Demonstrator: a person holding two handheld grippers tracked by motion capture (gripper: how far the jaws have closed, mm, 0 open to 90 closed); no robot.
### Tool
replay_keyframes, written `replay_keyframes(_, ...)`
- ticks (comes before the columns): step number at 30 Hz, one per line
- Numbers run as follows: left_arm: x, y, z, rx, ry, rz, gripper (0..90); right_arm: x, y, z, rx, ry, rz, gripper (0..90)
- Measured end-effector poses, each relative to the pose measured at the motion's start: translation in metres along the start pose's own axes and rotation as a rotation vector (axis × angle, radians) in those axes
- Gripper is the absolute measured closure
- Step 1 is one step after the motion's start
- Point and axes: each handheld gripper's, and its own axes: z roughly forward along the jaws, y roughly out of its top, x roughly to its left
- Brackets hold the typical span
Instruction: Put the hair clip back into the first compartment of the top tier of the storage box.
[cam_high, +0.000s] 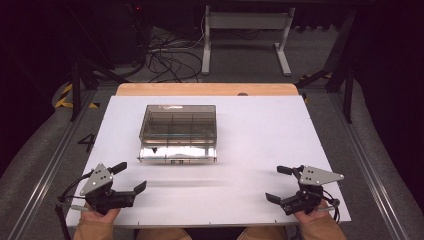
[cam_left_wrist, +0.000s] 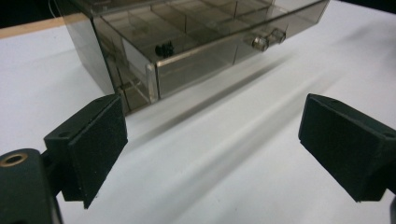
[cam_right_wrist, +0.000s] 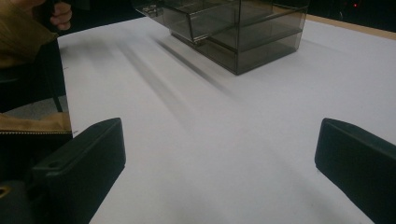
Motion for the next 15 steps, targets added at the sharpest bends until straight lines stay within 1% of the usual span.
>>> replay_keyframes(1,-0.0001,-0.0021,0.0005,0.009,0.002,-0.002,8.7,0.0,0.0,0.0,0.0,0.0,0.0,2.2)
replay_keyframes(3,0.0008,-0.0063,0.0015,0.023,-0.01,-0.008,8.7,0.0,0.0,0.0002,0.001,0.0,0.001,2.2)
replay_keyframes(5,0.0019,-0.0099,0.0019,0.019,-0.014,-0.018,8.7,0.0003,0.0,0.0001,0.001,-0.002,0.001,2.2)
replay_keyframes(6,0.0038,-0.0112,0.0014,0.009,-0.028,-0.027,8.7,0.0003,0.0,-0.0001,0.0,-0.002,0.001,2.2)
replay_keyframes(8,0.0042,-0.0112,0.0014,0.006,-0.027,-0.026,8.7,-0.0001,-0.0002,-0.0002,0.0,-0.003,0.001,2.2)
replay_keyframes(10,0.005,-0.0102,0.0027,0.013,-0.023,-0.019,8.7,-0.0008,-0.0006,0.0,0.003,-0.002,0.006,2.2)
replay_keyframes(11,0.0051,-0.0089,0.0041,0.026,-0.015,-0.016,8.7,-0.0011,-0.0008,0.0003,0.004,-0.002,0.006,2.2)
replay_keyframes(15,0.0047,-0.0085,0.0049,0.035,-0.012,-0.015,8.8,-0.0011,-0.0008,0.001,0.006,0.001,0.003,2.2)
